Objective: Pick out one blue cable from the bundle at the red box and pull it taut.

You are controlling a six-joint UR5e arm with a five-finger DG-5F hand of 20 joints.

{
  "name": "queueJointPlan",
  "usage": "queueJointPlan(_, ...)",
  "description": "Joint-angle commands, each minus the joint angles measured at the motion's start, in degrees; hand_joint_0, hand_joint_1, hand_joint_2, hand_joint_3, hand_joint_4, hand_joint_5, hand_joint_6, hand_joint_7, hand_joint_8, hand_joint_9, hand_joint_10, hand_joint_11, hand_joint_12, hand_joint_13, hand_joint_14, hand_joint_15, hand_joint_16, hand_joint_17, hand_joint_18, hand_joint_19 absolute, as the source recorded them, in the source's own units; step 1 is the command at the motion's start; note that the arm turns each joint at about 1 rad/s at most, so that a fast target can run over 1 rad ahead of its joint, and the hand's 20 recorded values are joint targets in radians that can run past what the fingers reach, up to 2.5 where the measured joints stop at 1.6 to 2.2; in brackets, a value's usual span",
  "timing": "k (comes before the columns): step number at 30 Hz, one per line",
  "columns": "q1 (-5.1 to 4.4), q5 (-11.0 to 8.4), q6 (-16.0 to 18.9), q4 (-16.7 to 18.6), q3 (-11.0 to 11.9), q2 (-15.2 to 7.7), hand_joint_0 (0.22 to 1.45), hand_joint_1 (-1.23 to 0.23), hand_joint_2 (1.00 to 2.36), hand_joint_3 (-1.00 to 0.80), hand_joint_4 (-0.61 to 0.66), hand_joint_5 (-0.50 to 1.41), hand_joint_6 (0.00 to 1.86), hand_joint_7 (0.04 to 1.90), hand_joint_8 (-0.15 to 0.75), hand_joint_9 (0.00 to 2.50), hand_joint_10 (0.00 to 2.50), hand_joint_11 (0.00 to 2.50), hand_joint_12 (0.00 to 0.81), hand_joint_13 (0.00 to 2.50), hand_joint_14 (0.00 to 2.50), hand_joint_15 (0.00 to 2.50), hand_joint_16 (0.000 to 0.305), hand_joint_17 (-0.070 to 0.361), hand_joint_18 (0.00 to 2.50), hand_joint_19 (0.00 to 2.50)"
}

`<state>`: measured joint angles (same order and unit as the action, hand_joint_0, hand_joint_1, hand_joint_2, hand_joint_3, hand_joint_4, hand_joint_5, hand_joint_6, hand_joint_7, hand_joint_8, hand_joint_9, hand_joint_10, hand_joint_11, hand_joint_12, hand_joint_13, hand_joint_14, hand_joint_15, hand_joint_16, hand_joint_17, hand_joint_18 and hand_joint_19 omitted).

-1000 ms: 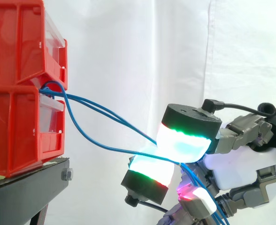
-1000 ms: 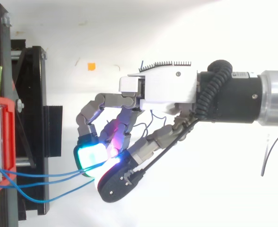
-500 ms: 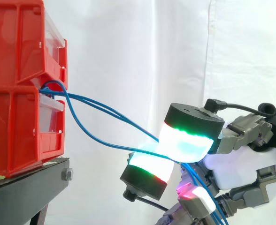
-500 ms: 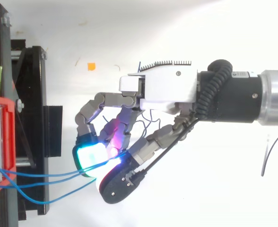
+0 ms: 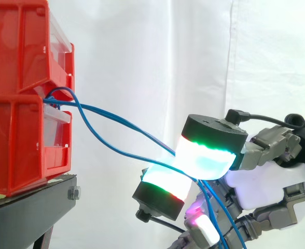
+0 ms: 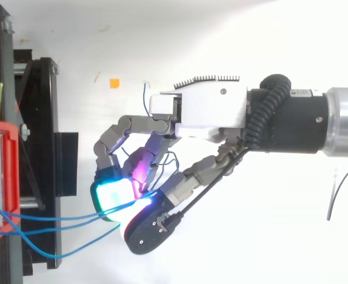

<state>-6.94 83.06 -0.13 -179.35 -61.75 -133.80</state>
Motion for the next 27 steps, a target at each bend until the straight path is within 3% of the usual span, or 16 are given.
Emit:
queueJointPlan(1,0.00,-0.09,0.48,0.06,0.05,0.03,0.80,-0.96,1.00,-0.50,-0.23,-0.17,0.95,1.10,0.233,1.04,0.02,0.56,0.187,0.64,0.01,0.25,0.030,0.068,0.68,0.30)
queueJointPlan(18,0.00,0.00,1.45,0.14,0.05,-0.06,0.76,-0.97,1.00,-0.50,-0.20,-0.17,0.95,0.99,0.226,1.00,0.02,0.56,0.210,0.65,0.01,0.26,0.034,0.076,0.70,0.31)
queueJointPlan(23,0.00,0.00,1.54,0.14,0.05,-0.06,0.60,-0.93,1.00,-0.50,-0.14,-0.17,0.94,0.95,0.239,1.01,0.02,0.55,0.210,0.66,0.01,0.27,0.033,0.074,0.70,0.34)
queueJointPlan(27,0.00,0.00,1.54,0.06,0.05,0.03,0.54,-0.91,1.00,-0.50,-0.11,-0.17,0.93,0.94,0.253,1.02,0.02,0.56,0.210,0.66,0.01,0.27,0.033,0.074,0.70,0.34)
